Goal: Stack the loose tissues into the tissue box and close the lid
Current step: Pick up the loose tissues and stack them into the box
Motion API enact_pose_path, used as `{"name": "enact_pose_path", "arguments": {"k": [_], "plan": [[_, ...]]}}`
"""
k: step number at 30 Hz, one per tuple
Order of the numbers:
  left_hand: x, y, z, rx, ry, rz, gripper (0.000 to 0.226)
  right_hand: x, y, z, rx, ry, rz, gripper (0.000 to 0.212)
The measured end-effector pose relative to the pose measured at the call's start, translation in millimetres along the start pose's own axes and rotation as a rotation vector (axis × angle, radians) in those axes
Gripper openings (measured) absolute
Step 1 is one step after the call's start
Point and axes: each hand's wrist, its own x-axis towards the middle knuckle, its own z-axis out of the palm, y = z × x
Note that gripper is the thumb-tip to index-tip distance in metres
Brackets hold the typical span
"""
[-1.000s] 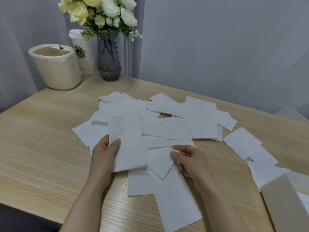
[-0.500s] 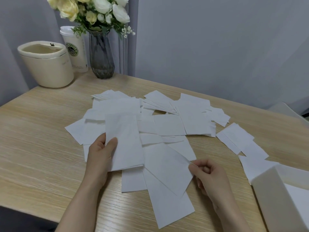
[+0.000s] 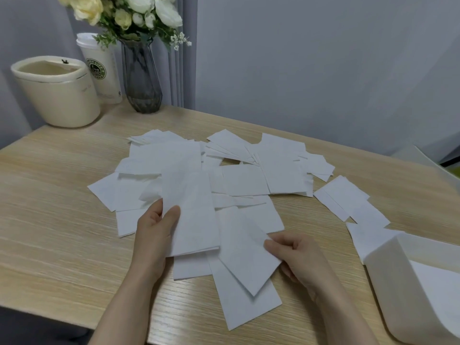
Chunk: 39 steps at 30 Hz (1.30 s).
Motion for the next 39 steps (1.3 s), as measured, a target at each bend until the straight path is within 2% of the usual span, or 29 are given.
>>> {"name": "enact_pose_path", "arguments": {"k": [4,9,14,21,28,39], "plan": [[0.8,-1.6,-0.7,-0.002,0.012,0.000,0.026,-8.2,8.2,-6.3,0.047,0.134,-0.046,0.015],[2.5,-2.9,-1.1,0.013,0.014,-0.004,0.027,-15.0,15.7,-10.7,0.238,0.244,-0.023,0.019],[2.3,-3.9,-1.6,0.038,-0.018,0.000,0.029,-8.0,10.3,14.3,0.362,0.208,0.010,0.012],[0.5,-2.9,-1.6,0.090,-0.032,-0.011,0.024,2.1,-3.4,62.9,0.425,0.109,-0.106,0.012],[-1.8,2.9,2.6,0.024,-0.038,-0.031,0.020,5.7,-7.0,99.7,0.379,0.046,-0.182,0.014],[-0.4,0.5,0.9,0.064,0.010,-0.001,0.032,7.8,-0.1,105.5,0.298,0.038,-0.216,0.017]]}}
